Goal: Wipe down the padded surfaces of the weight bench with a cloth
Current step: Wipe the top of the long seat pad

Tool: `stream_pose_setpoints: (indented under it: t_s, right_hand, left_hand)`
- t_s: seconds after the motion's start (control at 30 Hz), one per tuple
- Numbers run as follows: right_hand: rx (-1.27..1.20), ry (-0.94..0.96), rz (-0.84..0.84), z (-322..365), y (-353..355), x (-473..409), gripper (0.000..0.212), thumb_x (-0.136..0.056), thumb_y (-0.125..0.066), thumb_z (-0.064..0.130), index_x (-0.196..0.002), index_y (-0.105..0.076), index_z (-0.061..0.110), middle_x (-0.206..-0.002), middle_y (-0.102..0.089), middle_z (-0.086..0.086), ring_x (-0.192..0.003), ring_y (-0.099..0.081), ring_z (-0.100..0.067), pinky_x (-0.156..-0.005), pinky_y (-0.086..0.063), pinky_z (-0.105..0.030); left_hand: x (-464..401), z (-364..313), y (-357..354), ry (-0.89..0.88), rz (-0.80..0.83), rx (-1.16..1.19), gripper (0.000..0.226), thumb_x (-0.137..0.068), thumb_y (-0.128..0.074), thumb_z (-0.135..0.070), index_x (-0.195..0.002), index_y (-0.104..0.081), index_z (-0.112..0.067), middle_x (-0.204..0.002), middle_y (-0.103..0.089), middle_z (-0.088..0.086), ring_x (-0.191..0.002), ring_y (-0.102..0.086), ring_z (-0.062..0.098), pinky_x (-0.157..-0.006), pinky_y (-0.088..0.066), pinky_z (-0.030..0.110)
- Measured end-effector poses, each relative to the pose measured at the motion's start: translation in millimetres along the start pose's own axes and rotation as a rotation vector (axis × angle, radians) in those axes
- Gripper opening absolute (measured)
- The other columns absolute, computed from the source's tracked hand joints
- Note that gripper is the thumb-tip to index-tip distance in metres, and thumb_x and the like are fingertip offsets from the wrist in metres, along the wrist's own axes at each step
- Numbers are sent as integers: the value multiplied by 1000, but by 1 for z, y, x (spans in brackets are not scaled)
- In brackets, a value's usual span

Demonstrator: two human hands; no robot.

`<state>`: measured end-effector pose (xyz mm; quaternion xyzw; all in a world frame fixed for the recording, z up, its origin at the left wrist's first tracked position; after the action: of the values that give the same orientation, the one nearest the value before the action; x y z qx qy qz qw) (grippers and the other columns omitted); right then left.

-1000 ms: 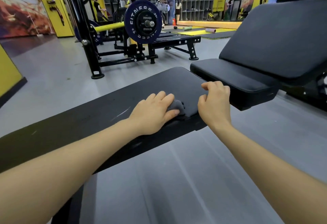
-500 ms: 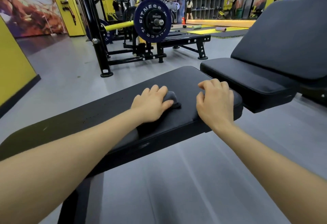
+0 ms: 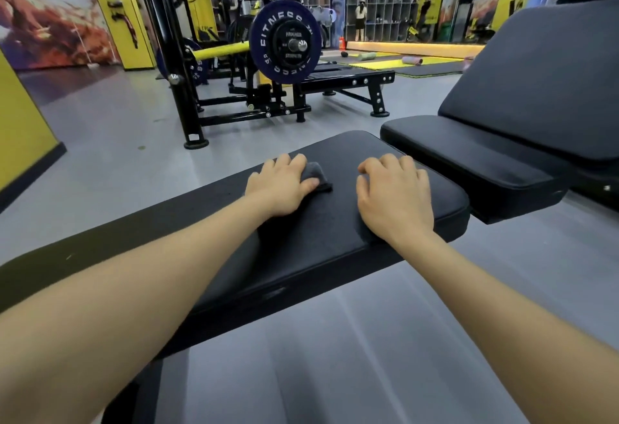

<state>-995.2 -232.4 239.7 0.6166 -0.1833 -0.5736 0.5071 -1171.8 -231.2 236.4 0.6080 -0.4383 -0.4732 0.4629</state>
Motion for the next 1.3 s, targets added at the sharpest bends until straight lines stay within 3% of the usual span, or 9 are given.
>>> stream_pose_setpoints:
  t_s: [0.2,0.37,0.43,0.53,0.67,0.77,0.97,1.07,1.3]
  right_hand:
    - [44,58,63,3,-2,0,33,-97,-31,31,-112,-59,23,-114,-54,-1,-106,-43,-24,-86,-31,-35]
    - [49,35,70,5,0,2,33,-96,-32,30,-111,-60,23,-114,-54,0,-106,-42,-24,-85,-30,-35]
    - [56,28,76,5,0,2,33,-96,-32,30,-112,-60,23,-115,-54,-1,-107,-43,-25,-86,-31,-35]
    - [49,17,104,6,1,1,32,-96,-34,29,-113,-60,22,-117,-53,-2,-109,-42,-25,-88,-32,-36]
    - [-23,61,164,26,1,1,30,-96,-36,30,-114,-59,23,-119,-52,-2,-112,-42,-25,-92,-30,-37]
    - [-59,144,189,49,-3,-3,29,-96,-37,30,-117,-57,23,-122,-49,-1,-116,-40,-23,-96,-27,-38]
    - [-73,72,197,51,-17,-8,29,-97,-34,25,-114,-57,20,-117,-51,-2,-109,-43,-24,-93,-28,-37]
    - [-103,49,170,50,-16,-7,29,-97,-35,25,-114,-58,20,-116,-53,-2,-107,-44,-24,-92,-28,-36]
    - [-106,47,154,49,-19,-8,31,-97,-33,25,-114,-57,19,-114,-53,-2,-105,-44,-24,-91,-31,-37]
  left_hand:
    - [40,10,4,-181,-29,-11,39,-93,-36,-52,-114,-41,-20,-111,-43,3,-105,-43,26,-88,-41,45]
    - [-20,48,-2,142,-23,-20,45,-95,-34,-52,-124,-40,-18,-129,-42,12,-120,-40,33,-90,-37,45]
    - [-26,48,-5,193,-16,-54,45,-96,-32,-51,-126,-38,-18,-133,-38,11,-123,-37,33,-91,-36,45]
    - [-4,34,0,81,41,-28,42,-96,-33,-51,-121,-37,-18,-132,-38,9,-123,-37,31,-94,-34,45]
    - [52,22,5,-182,8,-39,36,-94,-34,-51,-112,-38,-20,-116,-40,2,-109,-40,26,-89,-39,43]
    - [46,32,6,-226,-15,-9,38,-94,-34,-52,-113,-40,-20,-112,-42,2,-107,-42,26,-88,-40,44]
    - [-27,84,-7,131,-31,-29,46,-96,-30,-52,-123,-38,-16,-132,-39,10,-122,-36,32,-92,-36,45]
    - [-35,85,-8,187,-22,-34,45,-96,-29,-51,-124,-37,-17,-134,-37,10,-125,-34,32,-93,-34,44]
    - [8,72,-3,-150,46,66,35,-94,-35,-50,-110,-39,-18,-117,-42,6,-112,-43,28,-95,-37,46]
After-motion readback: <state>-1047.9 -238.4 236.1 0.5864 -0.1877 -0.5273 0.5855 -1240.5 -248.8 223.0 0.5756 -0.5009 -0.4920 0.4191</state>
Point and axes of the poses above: each hand's wrist, its own x-axis away from the middle knuckle, its own y-axis out of the back of the hand, z = x × y, the point moved 2 cm from there along -x, towards the middle knuckle
